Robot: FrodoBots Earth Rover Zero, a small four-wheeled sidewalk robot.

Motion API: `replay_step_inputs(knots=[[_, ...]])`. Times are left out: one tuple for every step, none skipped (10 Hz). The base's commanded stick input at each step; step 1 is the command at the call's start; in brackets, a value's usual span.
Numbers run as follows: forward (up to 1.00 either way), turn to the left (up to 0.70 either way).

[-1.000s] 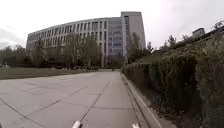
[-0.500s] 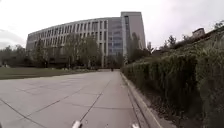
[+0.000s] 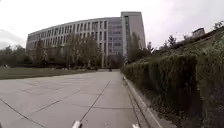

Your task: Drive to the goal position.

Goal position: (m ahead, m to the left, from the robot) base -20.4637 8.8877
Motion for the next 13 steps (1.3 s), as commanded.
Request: replay_step_inputs(knots=[[0.07,0.00],[0.06,0.00],[0.06,0.00],[0.07,0.00],[0.07,0.00],[0.06,0.00],[0.06,0.00],[0.06,0.00],[0.07,0.00],[0.06,0.00],[0.06,0.00],[0.07,0.00],[0.07,0.00]])
